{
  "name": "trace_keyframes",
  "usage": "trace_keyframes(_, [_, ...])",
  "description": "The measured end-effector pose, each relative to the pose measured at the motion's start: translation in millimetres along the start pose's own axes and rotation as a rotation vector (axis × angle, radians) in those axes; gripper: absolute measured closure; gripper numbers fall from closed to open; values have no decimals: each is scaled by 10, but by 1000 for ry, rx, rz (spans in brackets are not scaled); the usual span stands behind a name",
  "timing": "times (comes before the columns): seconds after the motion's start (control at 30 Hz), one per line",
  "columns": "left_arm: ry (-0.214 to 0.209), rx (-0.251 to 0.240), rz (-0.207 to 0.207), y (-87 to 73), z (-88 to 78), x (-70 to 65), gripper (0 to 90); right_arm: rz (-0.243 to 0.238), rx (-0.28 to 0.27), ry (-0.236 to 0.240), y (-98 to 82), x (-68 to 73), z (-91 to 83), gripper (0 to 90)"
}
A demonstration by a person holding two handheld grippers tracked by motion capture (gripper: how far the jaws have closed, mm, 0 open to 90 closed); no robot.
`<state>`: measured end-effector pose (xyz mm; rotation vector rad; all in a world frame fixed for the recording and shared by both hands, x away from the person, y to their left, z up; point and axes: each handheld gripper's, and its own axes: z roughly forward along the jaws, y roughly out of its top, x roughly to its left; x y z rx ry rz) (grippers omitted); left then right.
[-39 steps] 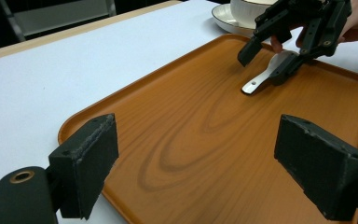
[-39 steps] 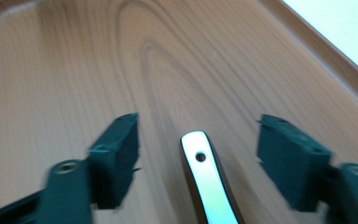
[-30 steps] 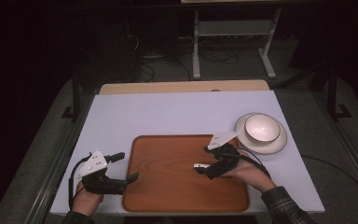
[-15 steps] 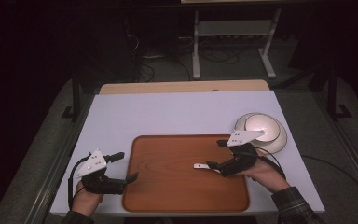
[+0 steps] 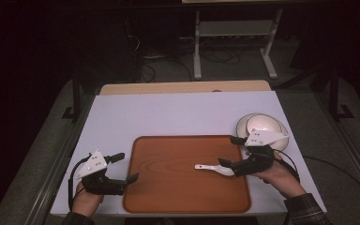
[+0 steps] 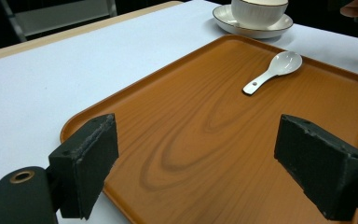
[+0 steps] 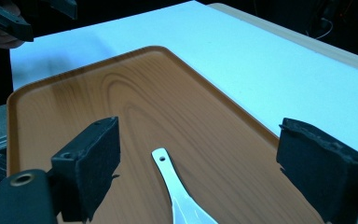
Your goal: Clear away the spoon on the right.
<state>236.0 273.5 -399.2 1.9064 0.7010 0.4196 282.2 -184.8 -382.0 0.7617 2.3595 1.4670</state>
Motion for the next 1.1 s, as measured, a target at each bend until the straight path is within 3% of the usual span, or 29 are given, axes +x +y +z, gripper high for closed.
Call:
trace_keyframes(0.7, [-3,3,-4,-6,10,3,129,18,-69,-22,-124,21,-394,127])
trace_keyframes(1.1, [-5,8,-2,-3,19,-1,129,21,-84,-22,-155,31,-474,126])
